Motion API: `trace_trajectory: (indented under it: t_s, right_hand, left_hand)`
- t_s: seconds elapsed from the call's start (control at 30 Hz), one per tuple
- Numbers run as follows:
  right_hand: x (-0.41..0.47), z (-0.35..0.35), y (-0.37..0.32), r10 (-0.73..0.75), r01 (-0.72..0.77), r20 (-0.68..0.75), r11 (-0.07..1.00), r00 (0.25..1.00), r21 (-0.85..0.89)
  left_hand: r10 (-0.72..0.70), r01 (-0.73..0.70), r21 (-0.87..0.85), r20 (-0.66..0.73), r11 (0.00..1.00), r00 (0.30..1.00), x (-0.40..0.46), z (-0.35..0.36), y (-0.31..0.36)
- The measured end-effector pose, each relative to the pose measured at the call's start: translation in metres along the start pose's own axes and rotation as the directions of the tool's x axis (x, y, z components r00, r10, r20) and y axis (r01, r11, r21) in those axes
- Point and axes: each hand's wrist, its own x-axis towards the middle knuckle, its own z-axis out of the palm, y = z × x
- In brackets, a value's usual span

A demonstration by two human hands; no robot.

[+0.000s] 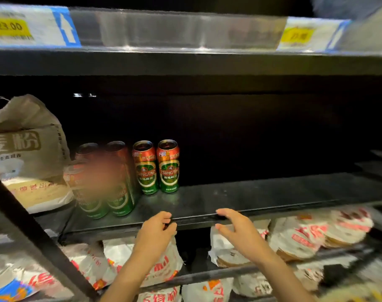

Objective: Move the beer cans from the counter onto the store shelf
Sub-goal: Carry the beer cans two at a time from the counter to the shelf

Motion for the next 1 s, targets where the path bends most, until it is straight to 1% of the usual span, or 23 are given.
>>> trace_trajectory:
  t_s: [0.1, 0.17, 0.2, 0.3, 0.37, 0.4, 0.47, 0.5, 0.57, 0.63, 0.7, 0.8, 0.9, 1.0]
  right_hand:
    - [-0.076, -0.013, 0.020, 0.139, -0.137, -0.064, 0.990, 0.988, 0.045]
    - [-0.132, -0.019, 0.034, 0.260, -0.250, -0.143, 0.965, 0.955, 0.085]
    - [-0.162, -0.023, 0.039, 0.330, -0.315, -0.184, 0.943, 0.926, 0.104]
    - [-0.259, -0.028, 0.054, 0.529, -0.499, -0.298, 0.849, 0.795, 0.175]
    - [-0.326, -0.027, 0.060, 0.614, -0.574, -0.386, 0.786, 0.688, 0.227]
    - [-0.354, -0.025, 0.063, 0.650, -0.603, -0.420, 0.755, 0.634, 0.257]
    - [-0.420, -0.019, 0.063, 0.719, -0.653, -0.485, 0.679, 0.499, 0.335]
    - [-0.448, -0.015, 0.063, 0.740, -0.663, -0.507, 0.650, 0.442, 0.372]
    - [-0.510, -0.003, 0.058, 0.776, -0.669, -0.545, 0.590, 0.317, 0.451]
    - [-0.566, 0.009, 0.052, 0.803, -0.667, -0.557, 0.535, 0.212, 0.518]
    - [-0.623, 0.021, 0.043, 0.828, -0.659, -0.550, 0.475, 0.110, 0.583]
    - [-0.710, 0.038, 0.022, 0.847, -0.626, -0.530, 0.393, -0.037, 0.673]
    - [-0.799, 0.053, -0.003, 0.855, -0.563, -0.476, 0.294, -0.205, 0.772]
    - [-0.883, 0.073, -0.020, 0.833, -0.504, -0.441, 0.237, -0.333, 0.830]
  left_hand:
    - [0.120, -0.125, 0.036, 0.116, 0.991, 0.986, -0.032, 0.021, 0.012]
    - [0.233, -0.249, 0.054, 0.208, 0.967, 0.950, -0.054, 0.046, 0.026]
    - [0.280, -0.305, 0.052, 0.269, 0.951, 0.921, -0.068, 0.061, 0.036]
    - [0.377, -0.432, 0.008, 0.472, 0.902, 0.797, -0.121, 0.106, 0.069]
    - [0.420, -0.484, -0.061, 0.598, 0.873, 0.682, -0.164, 0.137, 0.090]
    - [0.438, -0.514, -0.080, 0.644, 0.854, 0.628, -0.185, 0.149, 0.099]
    - [0.485, -0.594, -0.117, 0.711, 0.796, 0.509, -0.235, 0.174, 0.116]
    - [0.507, -0.622, -0.145, 0.731, 0.769, 0.457, -0.258, 0.183, 0.121]
    - [0.545, -0.672, -0.216, 0.772, 0.708, 0.327, -0.313, 0.201, 0.129]
    - [0.574, -0.703, -0.290, 0.793, 0.649, 0.203, -0.366, 0.214, 0.135]
    - [0.588, -0.709, -0.359, 0.803, 0.606, 0.096, -0.422, 0.225, 0.138]
    - [0.587, -0.686, -0.439, 0.809, 0.580, -0.022, -0.511, 0.240, 0.139]
    - [0.563, -0.623, -0.520, 0.813, 0.584, -0.149, -0.607, 0.250, 0.136]
    - [0.516, -0.567, -0.553, 0.821, 0.611, -0.246, -0.695, 0.260, 0.130]
